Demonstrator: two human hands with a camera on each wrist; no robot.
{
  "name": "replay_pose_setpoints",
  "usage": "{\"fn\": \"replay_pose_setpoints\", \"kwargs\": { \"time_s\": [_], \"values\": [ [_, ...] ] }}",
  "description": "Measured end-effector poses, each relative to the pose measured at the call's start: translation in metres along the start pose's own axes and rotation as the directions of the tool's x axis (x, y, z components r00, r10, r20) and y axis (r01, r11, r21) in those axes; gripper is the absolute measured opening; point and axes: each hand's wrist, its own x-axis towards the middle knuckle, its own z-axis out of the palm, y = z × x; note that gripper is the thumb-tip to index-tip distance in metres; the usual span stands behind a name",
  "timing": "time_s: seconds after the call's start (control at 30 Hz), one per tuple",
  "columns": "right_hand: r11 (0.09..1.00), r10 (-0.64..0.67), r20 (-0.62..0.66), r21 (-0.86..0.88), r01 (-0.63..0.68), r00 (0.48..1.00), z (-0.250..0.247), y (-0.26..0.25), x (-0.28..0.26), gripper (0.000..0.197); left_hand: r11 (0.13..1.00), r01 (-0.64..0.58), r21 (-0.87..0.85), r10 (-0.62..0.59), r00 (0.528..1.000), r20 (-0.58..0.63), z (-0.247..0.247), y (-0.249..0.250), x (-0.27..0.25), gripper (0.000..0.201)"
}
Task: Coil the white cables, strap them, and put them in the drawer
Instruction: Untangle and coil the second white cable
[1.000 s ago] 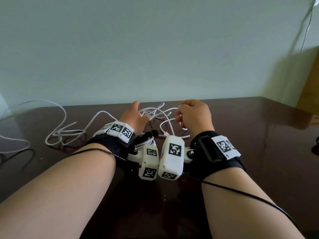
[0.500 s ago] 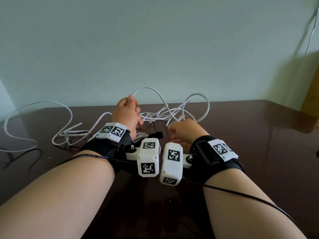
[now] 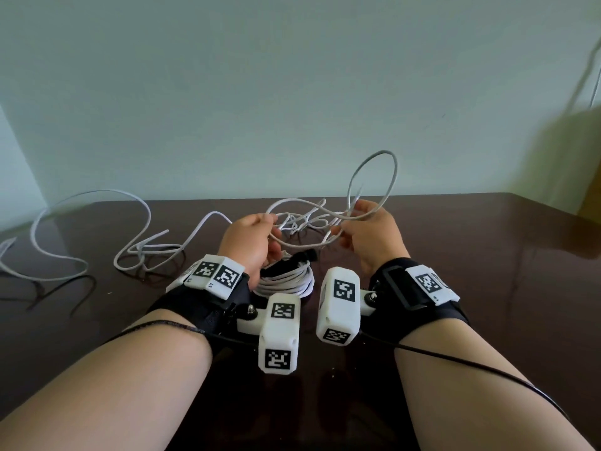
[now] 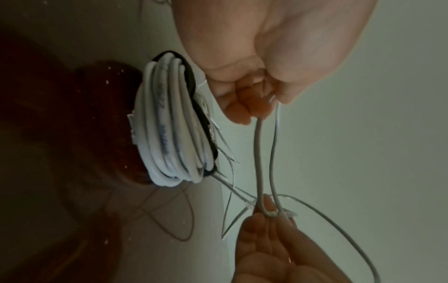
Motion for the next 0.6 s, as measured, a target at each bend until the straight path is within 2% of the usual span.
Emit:
{"fn": "replay_pose_setpoints", "kwargs": {
  "time_s": [0.1,0.17,0.23,0.27,0.3,0.37,0.47,0.6],
  "values": [
    [0.99,-0.072,-0.026,-0.123,0.068,0.997,-0.003,0.001,0.002,0.044,0.997,-0.004,-0.081,0.005,1.0,0.023,-0.003,0.005,0.0,0.025],
    [0.996,-0.039,-0.128,-0.08,0.029,0.991,-0.007,0.0,0.004,0.04,0.996,0.006,-0.092,0.0,0.997,0.072,-0.008,0.007,0.0,0.026],
    [0.978,0.112,-0.165,0.191,-0.079,0.98,-0.009,-0.002,0.004,0.023,0.999,-0.024,-0.022,0.027,0.986,0.166,-0.012,0.005,-0.002,0.027],
    [0.928,0.196,-0.144,0.348,-0.136,0.97,-0.01,-0.004,0.002,0.019,0.998,-0.048,0.031,0.041,0.977,0.209,-0.013,0.003,-0.004,0.028],
    [0.882,0.25,-0.124,0.438,-0.173,0.96,-0.012,-0.005,0.001,0.024,0.993,-0.072,0.09,0.05,0.971,0.233,-0.013,0.001,-0.007,0.028],
    [0.901,0.251,-0.119,0.392,-0.187,0.961,-0.015,-0.001,0.002,0.029,0.98,-0.097,0.171,0.061,0.977,0.202,-0.012,-0.001,-0.006,0.027],
    [0.962,0.177,-0.165,0.235,-0.136,0.97,-0.012,0.005,0.005,0.014,0.978,-0.07,0.197,0.058,0.996,0.067,-0.013,-0.003,0.001,0.024],
    [0.953,0.073,-0.209,0.304,-0.006,0.975,-0.012,0.002,0.006,0.02,0.982,-0.012,0.187,0.012,1.0,0.002,-0.012,0.0,0.006,0.012]
  ]
}}
